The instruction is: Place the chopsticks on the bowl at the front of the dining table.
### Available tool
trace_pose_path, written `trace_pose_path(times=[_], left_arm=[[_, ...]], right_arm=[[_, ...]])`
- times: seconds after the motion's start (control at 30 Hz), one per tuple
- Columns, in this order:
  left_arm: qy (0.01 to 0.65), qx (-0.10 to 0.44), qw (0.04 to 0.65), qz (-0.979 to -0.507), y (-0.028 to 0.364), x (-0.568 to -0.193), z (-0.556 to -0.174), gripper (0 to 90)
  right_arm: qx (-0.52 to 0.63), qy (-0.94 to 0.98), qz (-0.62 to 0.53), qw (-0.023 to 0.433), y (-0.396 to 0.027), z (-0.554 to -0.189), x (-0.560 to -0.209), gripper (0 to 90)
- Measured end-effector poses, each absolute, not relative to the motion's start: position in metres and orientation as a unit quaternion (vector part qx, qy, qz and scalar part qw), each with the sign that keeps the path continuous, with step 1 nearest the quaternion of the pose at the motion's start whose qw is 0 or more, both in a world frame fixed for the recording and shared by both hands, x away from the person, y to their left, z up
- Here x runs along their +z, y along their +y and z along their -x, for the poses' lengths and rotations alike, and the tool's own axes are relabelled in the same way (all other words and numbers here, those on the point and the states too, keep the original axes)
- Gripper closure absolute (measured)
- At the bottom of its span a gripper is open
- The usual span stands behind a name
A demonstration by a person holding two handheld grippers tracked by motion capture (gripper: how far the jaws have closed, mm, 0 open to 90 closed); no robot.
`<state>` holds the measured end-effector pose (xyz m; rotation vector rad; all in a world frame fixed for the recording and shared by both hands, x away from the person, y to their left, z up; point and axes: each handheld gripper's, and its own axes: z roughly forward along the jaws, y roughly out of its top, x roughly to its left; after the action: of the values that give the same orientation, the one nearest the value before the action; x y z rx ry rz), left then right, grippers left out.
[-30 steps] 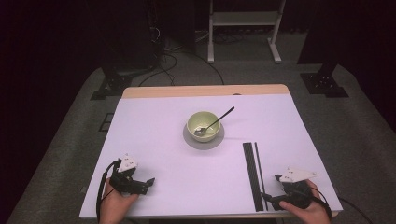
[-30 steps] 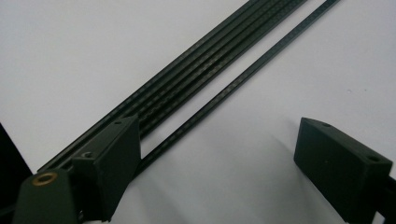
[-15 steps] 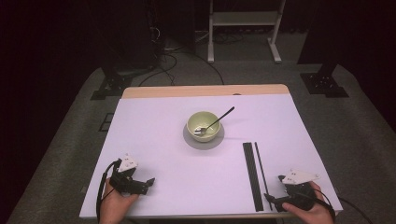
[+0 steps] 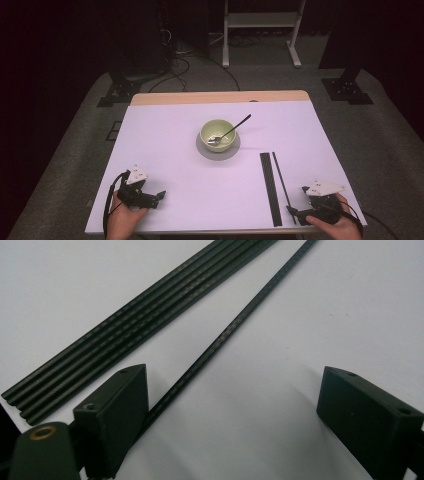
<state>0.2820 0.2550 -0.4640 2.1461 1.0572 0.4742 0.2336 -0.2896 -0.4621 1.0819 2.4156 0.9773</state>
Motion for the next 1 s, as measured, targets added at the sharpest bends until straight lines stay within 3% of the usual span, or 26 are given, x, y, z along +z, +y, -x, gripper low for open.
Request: trace_pose_path(times=[1.0], left_arm=[[0.407,0.182,0.344,-0.826,0.255,-0.464,-0.282,0.0]], right_arm=[[0.326,0.837,-0.405,0.172,-0.316,-0.243,-0.46,11.8]])
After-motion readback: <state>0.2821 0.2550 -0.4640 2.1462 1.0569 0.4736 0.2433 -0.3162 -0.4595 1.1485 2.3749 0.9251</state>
